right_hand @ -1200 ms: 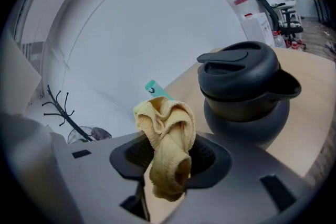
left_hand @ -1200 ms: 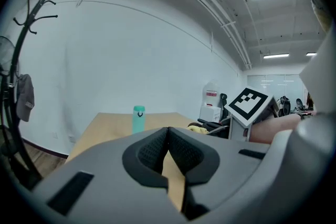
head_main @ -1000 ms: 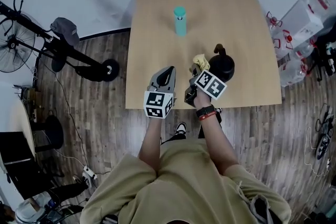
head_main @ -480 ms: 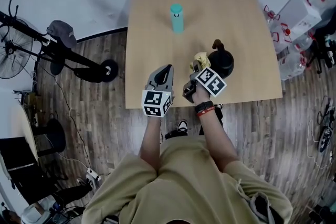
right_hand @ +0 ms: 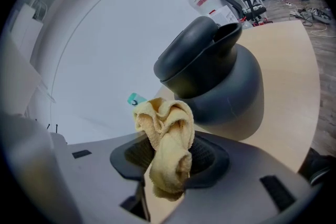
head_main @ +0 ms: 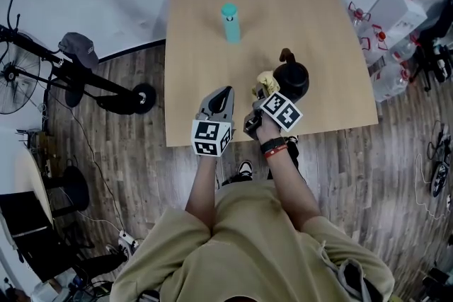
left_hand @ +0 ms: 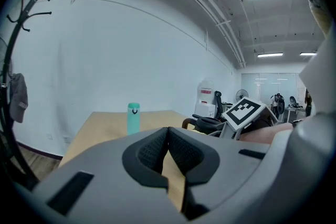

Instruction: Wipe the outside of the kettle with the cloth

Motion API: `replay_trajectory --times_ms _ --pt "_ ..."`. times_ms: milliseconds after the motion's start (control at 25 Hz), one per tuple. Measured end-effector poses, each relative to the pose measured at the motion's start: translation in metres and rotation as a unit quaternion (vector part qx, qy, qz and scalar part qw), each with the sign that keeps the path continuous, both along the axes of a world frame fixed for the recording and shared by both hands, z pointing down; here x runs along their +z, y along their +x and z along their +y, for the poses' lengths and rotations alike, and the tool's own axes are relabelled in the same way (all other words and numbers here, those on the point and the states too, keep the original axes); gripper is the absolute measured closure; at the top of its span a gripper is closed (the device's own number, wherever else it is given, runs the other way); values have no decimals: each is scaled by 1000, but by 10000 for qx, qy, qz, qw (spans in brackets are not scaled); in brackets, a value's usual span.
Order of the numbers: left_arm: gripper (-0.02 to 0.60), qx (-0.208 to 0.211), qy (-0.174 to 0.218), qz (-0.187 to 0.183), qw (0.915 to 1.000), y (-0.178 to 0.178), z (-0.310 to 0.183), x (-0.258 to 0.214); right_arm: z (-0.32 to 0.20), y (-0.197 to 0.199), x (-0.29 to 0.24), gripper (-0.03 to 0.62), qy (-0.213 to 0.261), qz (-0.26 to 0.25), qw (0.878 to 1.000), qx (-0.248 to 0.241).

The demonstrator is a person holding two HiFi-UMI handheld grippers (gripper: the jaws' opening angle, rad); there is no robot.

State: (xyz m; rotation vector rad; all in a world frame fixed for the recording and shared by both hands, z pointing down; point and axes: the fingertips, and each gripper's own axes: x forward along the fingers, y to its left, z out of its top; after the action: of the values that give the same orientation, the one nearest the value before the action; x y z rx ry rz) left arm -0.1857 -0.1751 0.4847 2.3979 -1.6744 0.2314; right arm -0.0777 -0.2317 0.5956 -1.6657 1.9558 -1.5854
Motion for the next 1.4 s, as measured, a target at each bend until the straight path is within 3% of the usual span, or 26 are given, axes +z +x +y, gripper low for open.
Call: replay_trajectory --times_ms 840,1400 --pt "557 117 -75 -218 9997 45 6 14 42 38 -1 419 233 424 9968 -644" --pt "557 305 -79 -224 9993 78 1 19 61 80 1 419 361 1192 9887 -834"
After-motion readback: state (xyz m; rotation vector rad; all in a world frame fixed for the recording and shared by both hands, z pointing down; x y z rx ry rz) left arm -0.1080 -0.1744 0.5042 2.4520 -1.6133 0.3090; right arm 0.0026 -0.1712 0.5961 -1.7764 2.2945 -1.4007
